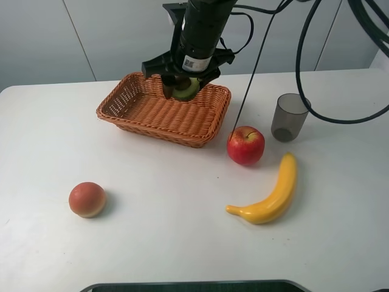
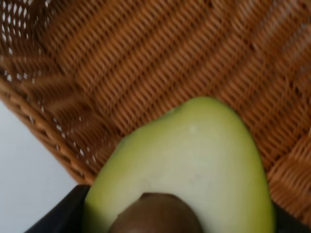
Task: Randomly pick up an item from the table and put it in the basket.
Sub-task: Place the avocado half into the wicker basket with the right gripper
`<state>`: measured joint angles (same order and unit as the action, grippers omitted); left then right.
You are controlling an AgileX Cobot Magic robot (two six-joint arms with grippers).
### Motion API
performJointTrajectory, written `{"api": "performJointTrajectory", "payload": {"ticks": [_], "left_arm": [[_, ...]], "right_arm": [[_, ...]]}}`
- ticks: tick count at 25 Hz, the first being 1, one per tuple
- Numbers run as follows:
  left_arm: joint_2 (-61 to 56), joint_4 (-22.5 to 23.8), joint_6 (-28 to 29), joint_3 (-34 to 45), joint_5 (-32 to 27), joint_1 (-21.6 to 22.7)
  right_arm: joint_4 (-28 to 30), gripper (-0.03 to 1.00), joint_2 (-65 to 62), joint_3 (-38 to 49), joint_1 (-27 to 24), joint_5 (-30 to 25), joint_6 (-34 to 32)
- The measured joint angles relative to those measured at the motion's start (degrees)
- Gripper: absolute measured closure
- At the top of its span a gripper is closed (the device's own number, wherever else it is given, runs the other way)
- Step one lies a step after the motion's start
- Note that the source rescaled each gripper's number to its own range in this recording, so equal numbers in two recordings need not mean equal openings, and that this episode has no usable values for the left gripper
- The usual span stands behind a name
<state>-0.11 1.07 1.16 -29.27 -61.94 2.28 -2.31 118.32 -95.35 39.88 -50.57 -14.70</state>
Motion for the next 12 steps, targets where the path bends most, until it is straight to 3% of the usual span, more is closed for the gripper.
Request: {"api": "performJointTrajectory", "payload": {"ticks": [7, 12], "left_arm": [[0.0, 0.0, 0.0, 0.0, 0.0, 0.0], [0.0, 0.0, 0.0, 0.0, 0.0, 0.0]], "right_arm": [[2.31, 0.93, 5.18, -0.11, 0.0, 9.22, 0.0], [3.16, 0.93, 7.83, -0.11, 0.0, 12.4, 0.0]]}}
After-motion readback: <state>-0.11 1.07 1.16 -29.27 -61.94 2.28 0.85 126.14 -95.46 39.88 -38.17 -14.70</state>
